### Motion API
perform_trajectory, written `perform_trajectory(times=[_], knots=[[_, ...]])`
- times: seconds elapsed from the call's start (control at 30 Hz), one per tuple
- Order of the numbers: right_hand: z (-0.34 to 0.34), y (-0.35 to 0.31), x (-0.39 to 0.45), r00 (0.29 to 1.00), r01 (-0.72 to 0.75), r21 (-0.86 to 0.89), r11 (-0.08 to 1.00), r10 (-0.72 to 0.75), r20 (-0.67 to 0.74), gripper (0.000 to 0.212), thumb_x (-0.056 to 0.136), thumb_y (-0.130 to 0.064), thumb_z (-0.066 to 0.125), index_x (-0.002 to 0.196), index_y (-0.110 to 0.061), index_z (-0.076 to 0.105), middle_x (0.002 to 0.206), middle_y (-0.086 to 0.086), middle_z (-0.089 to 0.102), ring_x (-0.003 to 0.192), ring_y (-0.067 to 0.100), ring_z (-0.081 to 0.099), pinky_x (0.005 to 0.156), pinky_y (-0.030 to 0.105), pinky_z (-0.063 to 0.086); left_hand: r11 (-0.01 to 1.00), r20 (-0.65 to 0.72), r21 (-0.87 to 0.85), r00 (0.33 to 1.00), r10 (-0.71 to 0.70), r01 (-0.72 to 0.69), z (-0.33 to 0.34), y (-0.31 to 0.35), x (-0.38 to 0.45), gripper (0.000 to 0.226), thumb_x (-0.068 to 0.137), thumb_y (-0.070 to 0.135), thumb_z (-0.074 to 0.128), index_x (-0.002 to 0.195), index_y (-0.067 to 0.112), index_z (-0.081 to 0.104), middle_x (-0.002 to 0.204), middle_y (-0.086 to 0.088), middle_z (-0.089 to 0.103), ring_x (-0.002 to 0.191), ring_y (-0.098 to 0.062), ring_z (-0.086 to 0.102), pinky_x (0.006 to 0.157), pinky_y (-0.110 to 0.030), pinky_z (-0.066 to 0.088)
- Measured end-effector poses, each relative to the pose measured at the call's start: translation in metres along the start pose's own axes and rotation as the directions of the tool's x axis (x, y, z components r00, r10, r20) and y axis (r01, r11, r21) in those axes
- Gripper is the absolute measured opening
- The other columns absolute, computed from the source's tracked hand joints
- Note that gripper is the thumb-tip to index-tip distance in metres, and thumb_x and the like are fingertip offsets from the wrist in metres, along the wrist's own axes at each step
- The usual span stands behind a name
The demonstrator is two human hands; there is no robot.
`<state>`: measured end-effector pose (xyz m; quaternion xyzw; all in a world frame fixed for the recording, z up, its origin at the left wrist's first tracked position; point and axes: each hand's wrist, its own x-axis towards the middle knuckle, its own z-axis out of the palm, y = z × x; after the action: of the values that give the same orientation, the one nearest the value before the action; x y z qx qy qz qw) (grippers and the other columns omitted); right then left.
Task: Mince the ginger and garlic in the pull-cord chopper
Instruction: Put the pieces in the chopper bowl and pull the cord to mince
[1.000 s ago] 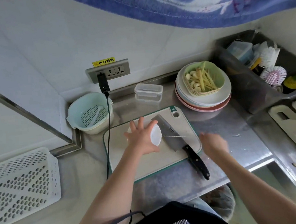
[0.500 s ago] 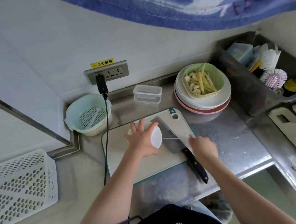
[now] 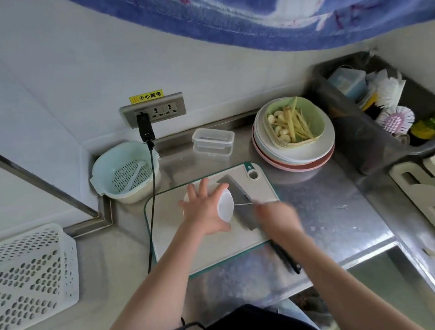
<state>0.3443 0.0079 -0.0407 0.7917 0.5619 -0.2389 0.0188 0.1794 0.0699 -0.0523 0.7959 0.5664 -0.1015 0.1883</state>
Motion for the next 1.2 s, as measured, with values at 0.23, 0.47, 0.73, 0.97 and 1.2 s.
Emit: perform_trajectory(times=[0.23,0.47,0.73,0.97,1.2], knots=[[0.006,0.037,0.009,0.989,-0.140,-0.039,0.989,0.142,0.040,0.043,0.100,-0.033,0.028,0.105,-0.014,0.066,0.108,0.014,0.066,0.101,0.031,0.060,0.089,0.035,0.041,1.000,0.010,-0.010,1.000,0.000,0.001,-0.001,-0.003,-0.001,0.103,0.055,0.045,0.076,0.138,0.052,0.015,0.150,0.002,0.003,0.138,-0.037,0.004,0.099,-0.056,0.028],[0.004,-0.015,-0.005,0.996,0.083,-0.021,0.996,-0.082,0.032,0.025,0.098,-0.022,0.038,0.095,-0.015,0.062,0.103,0.018,0.065,0.098,0.034,0.061,0.082,0.034,0.044,1.000,-0.005,-0.007,1.000,-0.006,0.006,0.000,0.000,0.003,0.098,0.059,0.046,0.074,0.138,0.051,0.016,0.150,0.000,0.004,0.138,-0.037,0.005,0.099,-0.056,0.028],[0.001,0.070,0.009,0.891,-0.452,0.132,0.882,0.454,0.016,0.050,0.100,-0.033,0.025,0.107,-0.002,0.064,0.112,0.023,0.064,0.101,0.037,0.059,0.089,0.039,0.043,1.000,-0.019,-0.028,1.000,-0.012,0.011,0.002,0.000,0.002,0.102,0.054,0.046,0.076,0.136,0.052,0.017,0.148,0.002,0.007,0.137,-0.037,0.005,0.099,-0.057,0.028],[0.015,-0.048,-0.002,0.967,0.216,0.078,0.973,-0.224,0.122,0.047,0.101,-0.036,0.032,0.096,-0.004,0.066,0.097,0.017,0.065,0.094,0.031,0.060,0.074,0.034,0.038,1.000,-0.004,-0.018,1.000,-0.007,0.007,0.002,-0.002,0.005,0.099,0.063,0.044,0.075,0.140,0.051,0.014,0.153,0.000,0.000,0.140,-0.039,0.001,0.100,-0.060,0.028],[0.006,0.074,0.007,0.916,-0.395,0.085,0.915,0.386,0.107,0.048,0.098,-0.039,0.028,0.105,-0.007,0.062,0.110,0.020,0.065,0.098,0.034,0.061,0.077,0.033,0.046,0.999,-0.028,-0.049,1.000,-0.002,0.000,0.003,0.000,0.001,0.101,0.054,0.045,0.076,0.137,0.051,0.018,0.149,0.003,0.006,0.138,-0.037,0.005,0.099,-0.057,0.028]])
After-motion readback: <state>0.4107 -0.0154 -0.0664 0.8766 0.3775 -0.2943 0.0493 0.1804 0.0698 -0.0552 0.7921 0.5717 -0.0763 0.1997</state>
